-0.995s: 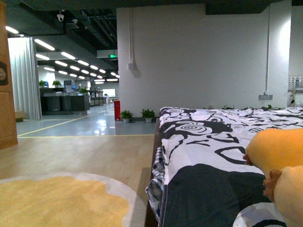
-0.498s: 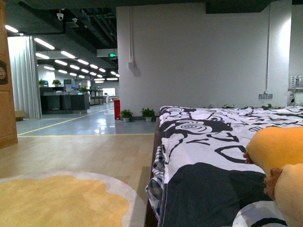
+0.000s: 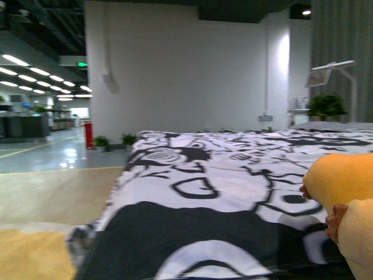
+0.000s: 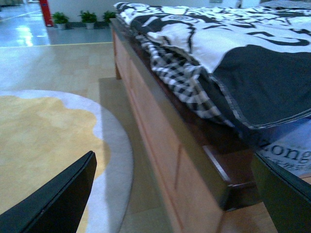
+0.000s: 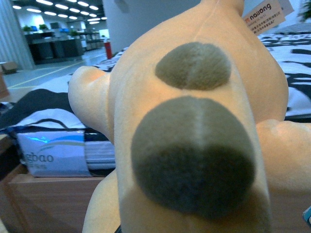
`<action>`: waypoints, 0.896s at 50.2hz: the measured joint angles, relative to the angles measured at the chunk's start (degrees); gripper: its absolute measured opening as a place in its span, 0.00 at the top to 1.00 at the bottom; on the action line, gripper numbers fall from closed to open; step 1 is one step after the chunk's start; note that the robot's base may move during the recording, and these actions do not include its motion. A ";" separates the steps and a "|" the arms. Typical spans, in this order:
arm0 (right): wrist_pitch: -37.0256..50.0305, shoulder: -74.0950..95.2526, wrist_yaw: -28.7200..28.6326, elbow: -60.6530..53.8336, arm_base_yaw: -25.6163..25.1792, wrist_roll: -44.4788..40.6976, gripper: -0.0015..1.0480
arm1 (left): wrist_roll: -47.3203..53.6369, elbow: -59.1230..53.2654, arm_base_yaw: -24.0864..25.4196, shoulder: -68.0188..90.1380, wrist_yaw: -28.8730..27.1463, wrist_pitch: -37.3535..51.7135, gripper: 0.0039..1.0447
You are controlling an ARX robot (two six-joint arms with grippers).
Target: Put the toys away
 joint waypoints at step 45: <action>-0.15 -0.15 -0.09 0.00 0.02 0.00 0.93 | 0.00 0.00 0.00 -0.02 -0.04 0.00 0.06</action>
